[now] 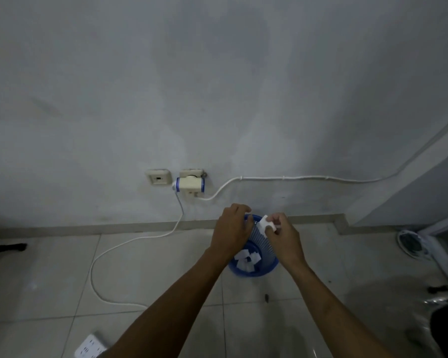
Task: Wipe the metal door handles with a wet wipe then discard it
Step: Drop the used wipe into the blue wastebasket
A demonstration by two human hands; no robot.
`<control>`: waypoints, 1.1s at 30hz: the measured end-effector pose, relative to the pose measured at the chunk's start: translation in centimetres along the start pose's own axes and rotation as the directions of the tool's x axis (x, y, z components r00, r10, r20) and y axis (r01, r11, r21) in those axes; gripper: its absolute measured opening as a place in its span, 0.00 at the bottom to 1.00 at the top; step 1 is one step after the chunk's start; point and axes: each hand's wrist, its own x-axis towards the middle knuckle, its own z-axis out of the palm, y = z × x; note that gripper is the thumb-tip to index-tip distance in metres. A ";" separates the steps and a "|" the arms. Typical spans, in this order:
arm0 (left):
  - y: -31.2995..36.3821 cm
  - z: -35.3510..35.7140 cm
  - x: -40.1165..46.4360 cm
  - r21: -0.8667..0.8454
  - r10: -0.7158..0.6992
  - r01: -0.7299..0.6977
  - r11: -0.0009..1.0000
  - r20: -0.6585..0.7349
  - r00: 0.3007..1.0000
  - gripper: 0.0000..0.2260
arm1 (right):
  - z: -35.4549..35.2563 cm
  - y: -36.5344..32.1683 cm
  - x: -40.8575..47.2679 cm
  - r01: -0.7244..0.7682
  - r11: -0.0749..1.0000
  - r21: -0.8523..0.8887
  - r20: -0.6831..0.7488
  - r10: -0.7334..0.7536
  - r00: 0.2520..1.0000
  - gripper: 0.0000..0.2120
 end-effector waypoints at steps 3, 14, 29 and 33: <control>-2.8 3.0 -0.2 0.078 0.076 -0.076 0.994 0.005 0.997 0.11 | 2.5 3.6 0.2 0.006 0.999 -0.039 -0.019 -0.007 1.000 0.07; -14.0 13.7 -3.5 0.242 0.213 -0.221 0.945 0.060 0.975 0.13 | 10.8 14.8 -0.4 0.066 0.985 -0.162 -0.048 -0.075 0.996 0.07; -20.3 19.2 -5.1 0.355 0.041 -0.171 0.919 0.344 0.938 0.27 | 15.5 20.5 -1.1 -0.002 0.973 -0.231 0.099 0.025 0.995 0.24; -20.6 19.6 -4.8 0.385 -0.004 -0.173 0.907 0.418 0.909 0.29 | 16.3 21.3 -0.4 -0.036 0.922 -0.386 0.170 0.110 0.979 0.28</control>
